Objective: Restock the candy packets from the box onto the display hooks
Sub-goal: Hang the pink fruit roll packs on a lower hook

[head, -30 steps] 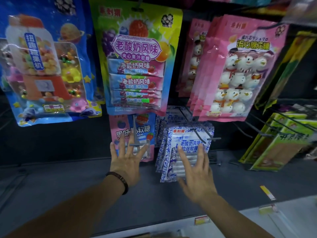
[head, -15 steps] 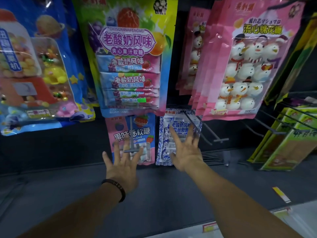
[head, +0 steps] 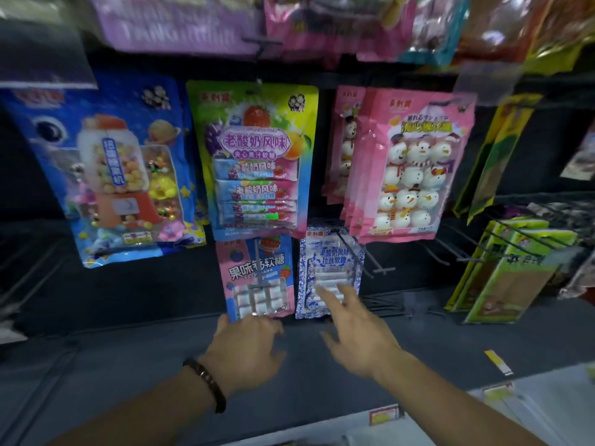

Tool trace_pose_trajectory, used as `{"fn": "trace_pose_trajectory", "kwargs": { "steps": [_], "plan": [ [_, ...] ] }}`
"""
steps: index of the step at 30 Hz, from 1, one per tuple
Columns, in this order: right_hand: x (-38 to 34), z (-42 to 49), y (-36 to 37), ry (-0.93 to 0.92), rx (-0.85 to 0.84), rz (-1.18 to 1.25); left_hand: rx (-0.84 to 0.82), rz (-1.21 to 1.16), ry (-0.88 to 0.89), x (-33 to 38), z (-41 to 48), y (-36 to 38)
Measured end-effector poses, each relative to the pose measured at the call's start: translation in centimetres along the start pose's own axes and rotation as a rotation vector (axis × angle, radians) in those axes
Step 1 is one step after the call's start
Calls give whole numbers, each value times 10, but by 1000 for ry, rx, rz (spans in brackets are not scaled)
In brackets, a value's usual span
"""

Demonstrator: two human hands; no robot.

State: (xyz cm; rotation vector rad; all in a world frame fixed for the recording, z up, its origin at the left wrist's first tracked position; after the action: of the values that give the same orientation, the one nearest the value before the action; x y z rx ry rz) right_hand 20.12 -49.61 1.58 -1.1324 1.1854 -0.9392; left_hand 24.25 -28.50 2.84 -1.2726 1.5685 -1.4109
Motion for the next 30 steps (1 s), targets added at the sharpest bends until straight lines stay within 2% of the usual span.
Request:
{"fn": "trace_pose_trajectory", "kwargs": {
  "steps": [3,6,8,10,13,15,22,30],
  "plan": [
    [-16,-26,-38,-121,126,-106,75,-141,73,6,-48,-49],
    [-23,-41,-88,-260,455,-163,253,-224,125,10,-72,-103],
    [-19,-44,-124,-218,663,-117,415,-157,158,8,-72,-134],
    [-8,-42,-153,-109,778,-82,503,29,122,6,-62,-155],
    [12,-30,-178,117,739,-101,516,229,-21,6,-38,-171],
    [22,-18,-183,173,672,-120,521,269,-66,10,-21,-173],
    [43,38,-185,124,588,15,488,208,-128,27,30,-172],
    [53,106,-198,181,552,99,441,236,-260,33,84,-188]
  ]
}}
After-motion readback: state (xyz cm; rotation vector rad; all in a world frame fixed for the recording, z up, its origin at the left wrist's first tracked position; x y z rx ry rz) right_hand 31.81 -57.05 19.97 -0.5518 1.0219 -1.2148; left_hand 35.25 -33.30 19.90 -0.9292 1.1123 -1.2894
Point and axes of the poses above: each hand's wrist, its own z-axis towards the middle knuckle, its own y-axis out of the palm, x = y × z, the point moved 2 cm from there along z, towards the middle knuckle, and after that the axes turned 12 degrees about -y, right-handed, at the moved point
